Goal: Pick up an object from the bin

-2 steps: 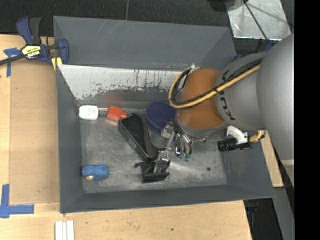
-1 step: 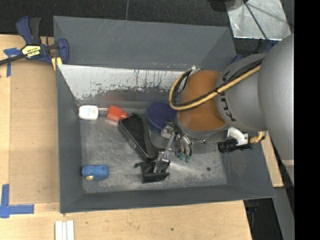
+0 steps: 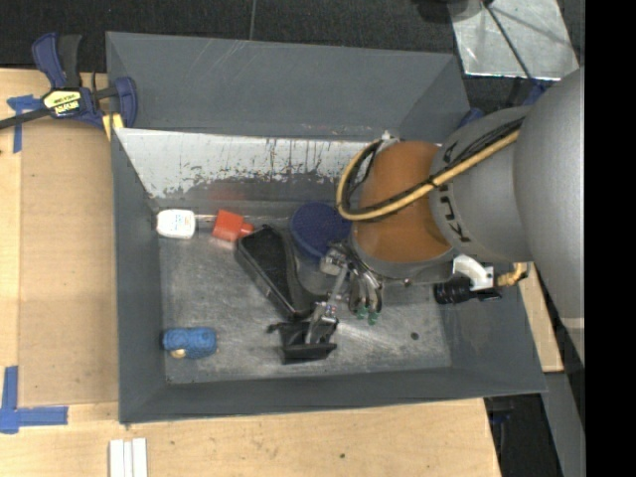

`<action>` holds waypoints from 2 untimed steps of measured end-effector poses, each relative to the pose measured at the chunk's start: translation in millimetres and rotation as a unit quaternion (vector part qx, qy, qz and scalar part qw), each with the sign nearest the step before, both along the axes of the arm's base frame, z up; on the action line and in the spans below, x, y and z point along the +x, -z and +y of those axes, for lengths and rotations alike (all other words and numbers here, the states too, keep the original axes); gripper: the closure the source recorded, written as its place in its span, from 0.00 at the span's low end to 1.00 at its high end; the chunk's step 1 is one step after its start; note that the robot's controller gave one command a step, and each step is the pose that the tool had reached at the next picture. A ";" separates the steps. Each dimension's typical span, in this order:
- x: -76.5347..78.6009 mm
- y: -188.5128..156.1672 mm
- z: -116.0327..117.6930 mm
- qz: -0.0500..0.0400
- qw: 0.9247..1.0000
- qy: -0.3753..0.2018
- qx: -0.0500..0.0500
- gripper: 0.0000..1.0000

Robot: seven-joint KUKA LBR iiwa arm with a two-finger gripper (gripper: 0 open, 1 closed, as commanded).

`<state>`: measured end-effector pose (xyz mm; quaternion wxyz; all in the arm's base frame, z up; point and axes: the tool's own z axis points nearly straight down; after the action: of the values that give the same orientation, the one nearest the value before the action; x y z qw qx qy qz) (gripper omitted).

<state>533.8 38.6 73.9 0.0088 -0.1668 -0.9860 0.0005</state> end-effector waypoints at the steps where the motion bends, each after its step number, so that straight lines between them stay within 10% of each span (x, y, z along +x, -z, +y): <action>1: 6.4 -4.5 -1.0 -0.012 1.000 0.000 -0.001 1.00; 2: 6.1 -32.5 -0.5 -0.008 1.000 -0.002 0.000 1.00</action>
Offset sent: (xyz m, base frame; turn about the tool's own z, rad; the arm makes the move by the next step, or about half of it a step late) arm 0.0000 0.0000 0.0000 0.0000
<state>540.0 38.1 106.4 0.0008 -0.1650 -0.9863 -0.0006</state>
